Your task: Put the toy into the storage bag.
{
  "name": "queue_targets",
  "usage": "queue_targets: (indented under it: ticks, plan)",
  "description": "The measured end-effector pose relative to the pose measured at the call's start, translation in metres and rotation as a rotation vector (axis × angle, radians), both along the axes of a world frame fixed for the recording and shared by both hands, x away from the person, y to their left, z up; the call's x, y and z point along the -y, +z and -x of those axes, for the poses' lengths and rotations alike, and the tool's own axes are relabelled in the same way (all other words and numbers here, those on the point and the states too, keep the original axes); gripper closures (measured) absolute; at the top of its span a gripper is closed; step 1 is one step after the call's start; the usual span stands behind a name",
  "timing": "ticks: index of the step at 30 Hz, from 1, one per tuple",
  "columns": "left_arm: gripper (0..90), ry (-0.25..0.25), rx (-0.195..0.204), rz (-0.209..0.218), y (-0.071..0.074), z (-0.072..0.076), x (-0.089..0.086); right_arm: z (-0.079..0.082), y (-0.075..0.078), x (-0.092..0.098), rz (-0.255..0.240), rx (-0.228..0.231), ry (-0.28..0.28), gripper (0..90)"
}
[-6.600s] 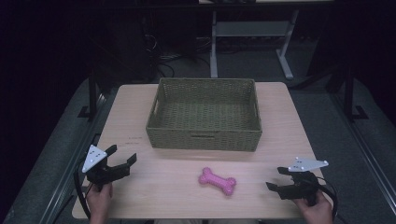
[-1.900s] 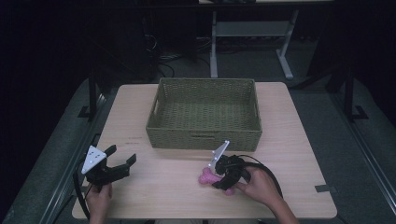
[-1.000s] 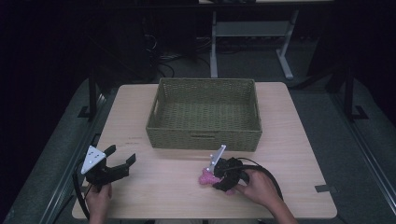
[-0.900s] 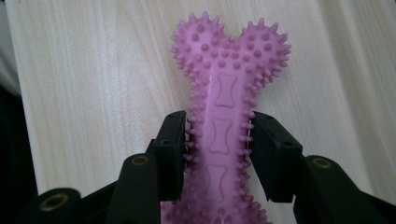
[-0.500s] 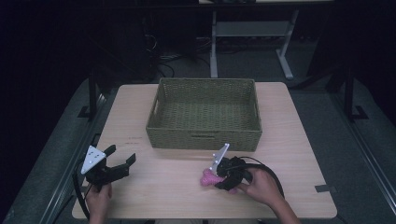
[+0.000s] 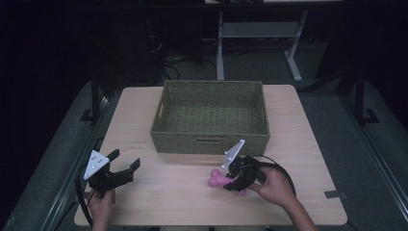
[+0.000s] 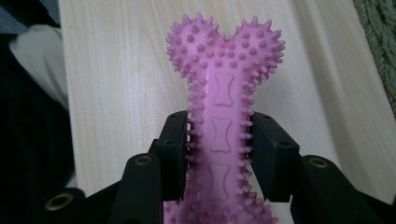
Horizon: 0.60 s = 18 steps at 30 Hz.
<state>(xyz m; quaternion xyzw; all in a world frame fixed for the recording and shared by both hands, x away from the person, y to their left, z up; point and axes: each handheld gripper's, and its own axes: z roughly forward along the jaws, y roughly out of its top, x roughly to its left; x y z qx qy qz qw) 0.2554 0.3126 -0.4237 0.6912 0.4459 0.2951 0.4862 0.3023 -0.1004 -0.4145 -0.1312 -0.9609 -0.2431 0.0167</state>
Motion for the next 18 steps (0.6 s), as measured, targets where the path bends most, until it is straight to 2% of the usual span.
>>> queue_targets:
  ticks: [6, 14, 18]
  plan:
    - [13.3, 0.0, -0.003, 0.003, 0.0, -0.001, 0.0, -0.003, 0.008, 0.005, -0.003, 0.006, -0.004, 58.3]
    - [13.3, 0.003, -0.003, -0.001, 0.0, -0.001, 0.002, -0.012, 0.025, 0.014, -0.041, 0.011, 0.002, 58.3]
    - [13.3, 0.006, -0.002, -0.009, -0.001, -0.001, 0.002, -0.015, 0.03, 0.017, -0.04, 0.011, -0.002, 58.3]
